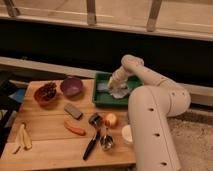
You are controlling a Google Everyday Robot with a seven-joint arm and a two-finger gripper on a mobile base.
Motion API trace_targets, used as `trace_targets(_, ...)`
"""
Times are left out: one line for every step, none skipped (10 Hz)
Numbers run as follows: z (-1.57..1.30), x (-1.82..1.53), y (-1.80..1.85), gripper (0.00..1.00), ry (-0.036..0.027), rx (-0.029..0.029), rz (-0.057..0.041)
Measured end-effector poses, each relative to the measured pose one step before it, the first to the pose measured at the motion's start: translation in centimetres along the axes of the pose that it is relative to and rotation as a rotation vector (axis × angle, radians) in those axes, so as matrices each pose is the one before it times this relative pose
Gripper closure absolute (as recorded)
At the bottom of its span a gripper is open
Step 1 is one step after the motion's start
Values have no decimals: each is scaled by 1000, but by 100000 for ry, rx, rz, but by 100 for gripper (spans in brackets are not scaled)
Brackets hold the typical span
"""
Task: Wipe table surface with sponge
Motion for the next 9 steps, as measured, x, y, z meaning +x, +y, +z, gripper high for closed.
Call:
trace_targets(-71, -5, -5, 100, -63, 68, -56)
trace_targets(-173, -62, 40, 100, -301, 32, -301)
trace_targets(-261, -135, 198, 100, -502, -29, -526)
trace_targets(-253, -109, 205, 100, -567, -54, -404)
trace_targets(-322, -136, 235, 100, -729, -79, -374)
trace_targets(-266, -85, 215, 100, -659, -97, -428)
trace_targets(-466, -145, 344, 100, -1052, -120, -673)
trace_targets(-270, -73, 165, 100, -614, -42, -369)
trace_targets(-371, -110, 212, 100, -858, -29, -424)
